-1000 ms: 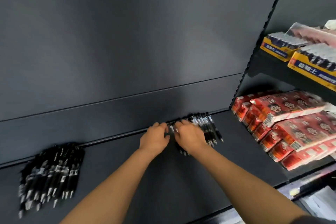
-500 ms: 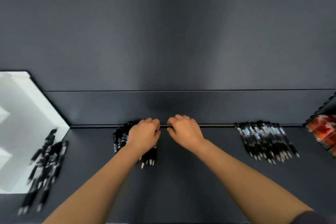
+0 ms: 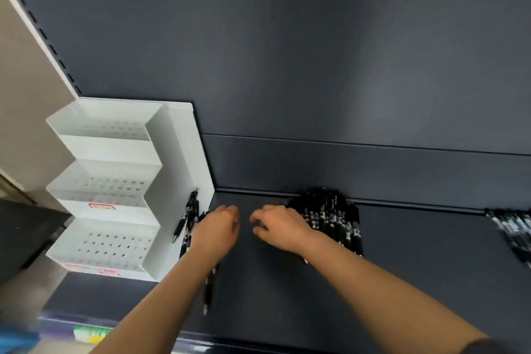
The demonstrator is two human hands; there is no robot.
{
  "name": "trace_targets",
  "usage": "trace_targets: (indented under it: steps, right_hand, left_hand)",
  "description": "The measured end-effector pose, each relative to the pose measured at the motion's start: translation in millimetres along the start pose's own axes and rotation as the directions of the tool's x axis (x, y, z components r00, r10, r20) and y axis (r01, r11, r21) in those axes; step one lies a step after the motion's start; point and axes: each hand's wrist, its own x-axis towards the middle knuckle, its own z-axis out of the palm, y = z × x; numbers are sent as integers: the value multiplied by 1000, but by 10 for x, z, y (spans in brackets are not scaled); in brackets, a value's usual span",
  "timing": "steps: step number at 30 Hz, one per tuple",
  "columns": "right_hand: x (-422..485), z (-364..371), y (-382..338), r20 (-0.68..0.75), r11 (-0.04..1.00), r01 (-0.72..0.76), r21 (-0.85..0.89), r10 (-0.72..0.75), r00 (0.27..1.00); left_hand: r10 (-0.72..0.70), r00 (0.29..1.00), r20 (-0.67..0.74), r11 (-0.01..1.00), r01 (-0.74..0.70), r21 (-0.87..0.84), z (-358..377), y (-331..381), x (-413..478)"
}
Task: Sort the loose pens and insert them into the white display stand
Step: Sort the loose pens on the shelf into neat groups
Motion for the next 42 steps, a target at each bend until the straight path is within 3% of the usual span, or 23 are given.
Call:
trace_targets:
  steps: [4,9,17,25,29,36,42]
  right_hand:
    - [237,159,-312,191,999,33,36,-39,981]
    - [448,362,-579,285,996,12,91,-38,958]
    - [471,426,-530,241,995,-97,24,89,966]
    - [412,433,-479,152,975,-212,75,199,968]
    - [376,465,-513,175,971,-209,121,186,967]
    - [290,436,-510,202,965,-224,139,193,960]
    - [137,329,-298,65,941,-285,182,277,959]
  left_hand:
    - [-134,991,8,990,134,-52,-37,-387,-89]
    - [-193,981,34,978,195,-78,-33,-663,-207]
    - [-188,975,121,979,196,-53,33,-628,-239]
    - [-184,966,183,961,138,240,200,-388,-233]
    - [-196,959,206,950,134,280,240,-322,-246]
    - [-218,961,169,975,206,86,205,-327,-209]
    - [-115,983,144,973,141,-181,89,-136,-17]
